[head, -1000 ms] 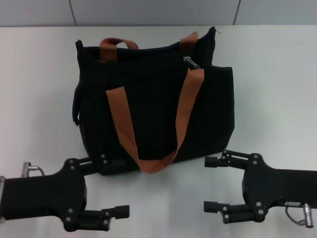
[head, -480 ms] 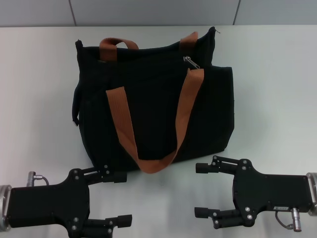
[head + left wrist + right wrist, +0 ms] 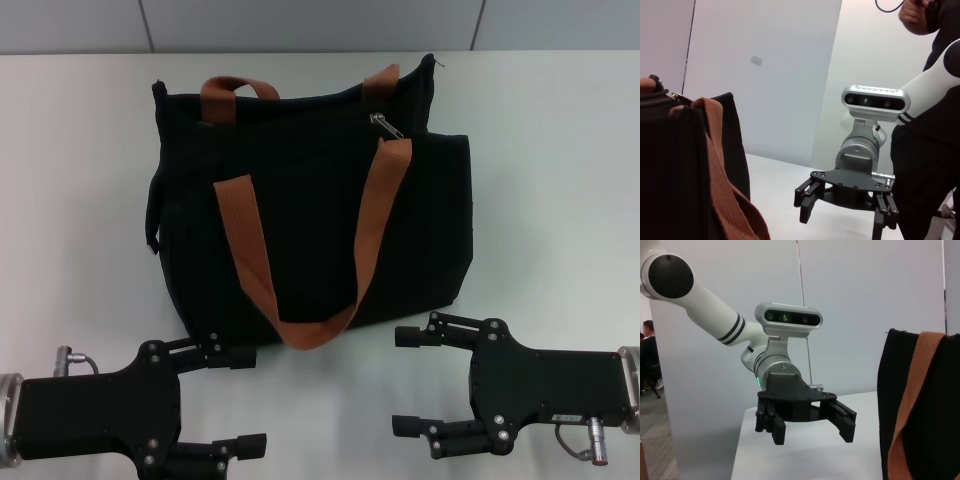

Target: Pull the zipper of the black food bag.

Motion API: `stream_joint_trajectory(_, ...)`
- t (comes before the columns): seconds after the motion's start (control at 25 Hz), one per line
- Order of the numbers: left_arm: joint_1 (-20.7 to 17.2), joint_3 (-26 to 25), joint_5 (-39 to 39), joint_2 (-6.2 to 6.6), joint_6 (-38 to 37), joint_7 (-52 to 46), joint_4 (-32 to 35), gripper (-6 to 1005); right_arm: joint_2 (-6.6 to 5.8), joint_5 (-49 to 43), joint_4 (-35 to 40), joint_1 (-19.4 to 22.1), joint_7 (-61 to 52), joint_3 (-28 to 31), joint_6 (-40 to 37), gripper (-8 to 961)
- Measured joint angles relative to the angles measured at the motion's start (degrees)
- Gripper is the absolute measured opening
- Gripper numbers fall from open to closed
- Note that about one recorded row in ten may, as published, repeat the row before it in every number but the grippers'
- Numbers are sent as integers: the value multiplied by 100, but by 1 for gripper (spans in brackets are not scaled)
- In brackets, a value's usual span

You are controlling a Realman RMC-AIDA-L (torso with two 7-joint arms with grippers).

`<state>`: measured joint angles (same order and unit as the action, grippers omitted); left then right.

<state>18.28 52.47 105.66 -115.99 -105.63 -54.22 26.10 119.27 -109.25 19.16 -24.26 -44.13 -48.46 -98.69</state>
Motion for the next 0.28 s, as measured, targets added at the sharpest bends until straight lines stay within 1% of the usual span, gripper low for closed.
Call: stream_joint_trajectory(0.28,0,0,6,6,-1,0,0,834,0,13,0,0,2,19,0,835)
